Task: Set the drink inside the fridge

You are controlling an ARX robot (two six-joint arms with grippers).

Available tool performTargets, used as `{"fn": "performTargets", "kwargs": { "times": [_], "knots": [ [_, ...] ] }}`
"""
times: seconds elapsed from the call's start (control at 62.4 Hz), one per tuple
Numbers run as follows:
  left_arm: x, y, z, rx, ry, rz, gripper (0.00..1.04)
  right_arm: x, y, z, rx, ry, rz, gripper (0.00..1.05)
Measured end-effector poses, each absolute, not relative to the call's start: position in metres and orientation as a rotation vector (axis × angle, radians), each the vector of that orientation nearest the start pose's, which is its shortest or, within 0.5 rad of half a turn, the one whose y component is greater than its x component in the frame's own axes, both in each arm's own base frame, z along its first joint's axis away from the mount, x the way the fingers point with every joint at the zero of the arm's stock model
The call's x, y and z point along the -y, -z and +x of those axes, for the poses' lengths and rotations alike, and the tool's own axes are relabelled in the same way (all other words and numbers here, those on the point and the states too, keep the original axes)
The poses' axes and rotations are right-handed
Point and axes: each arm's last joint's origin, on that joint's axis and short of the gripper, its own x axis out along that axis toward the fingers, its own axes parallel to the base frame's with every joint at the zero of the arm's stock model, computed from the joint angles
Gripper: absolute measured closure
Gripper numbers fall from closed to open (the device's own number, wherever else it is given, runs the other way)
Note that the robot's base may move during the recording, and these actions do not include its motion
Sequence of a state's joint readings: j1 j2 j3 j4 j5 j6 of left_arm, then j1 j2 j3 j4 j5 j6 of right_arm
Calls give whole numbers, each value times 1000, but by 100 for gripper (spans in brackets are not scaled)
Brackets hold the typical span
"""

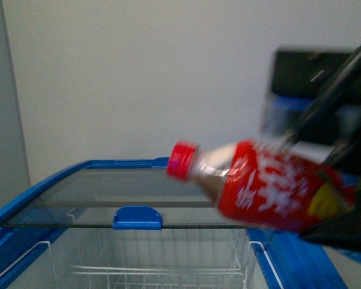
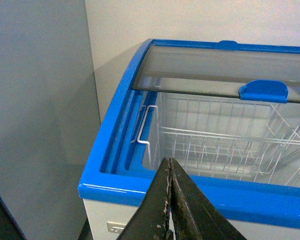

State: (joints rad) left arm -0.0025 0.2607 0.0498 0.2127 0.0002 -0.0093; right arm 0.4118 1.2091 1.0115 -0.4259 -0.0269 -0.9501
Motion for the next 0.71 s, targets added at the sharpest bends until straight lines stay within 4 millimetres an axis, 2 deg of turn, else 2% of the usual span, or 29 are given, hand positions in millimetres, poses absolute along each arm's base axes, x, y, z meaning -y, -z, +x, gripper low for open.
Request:
{"fn": "performTargets", "kwargs": {
  "times": [0.096,0.176,0.353,0.481,0.705],
  "knots": [
    [0,-177,112,-1,3,-9,102,-128,-290,257,-393,-779,-1180,68],
    [0,-177,111,8,3,-9,102,-145,-282,269,-389,-828,-1244,68],
    [0,-171,108,16,2,-8,102,-181,-262,300,-376,-886,-1298,68],
    [0,-168,98,4,3,-7,102,-190,-241,321,-417,-889,-1313,68],
    [0,-168,97,10,3,-7,102,-199,-217,349,-459,-892,-1289,68]
  ]
}}
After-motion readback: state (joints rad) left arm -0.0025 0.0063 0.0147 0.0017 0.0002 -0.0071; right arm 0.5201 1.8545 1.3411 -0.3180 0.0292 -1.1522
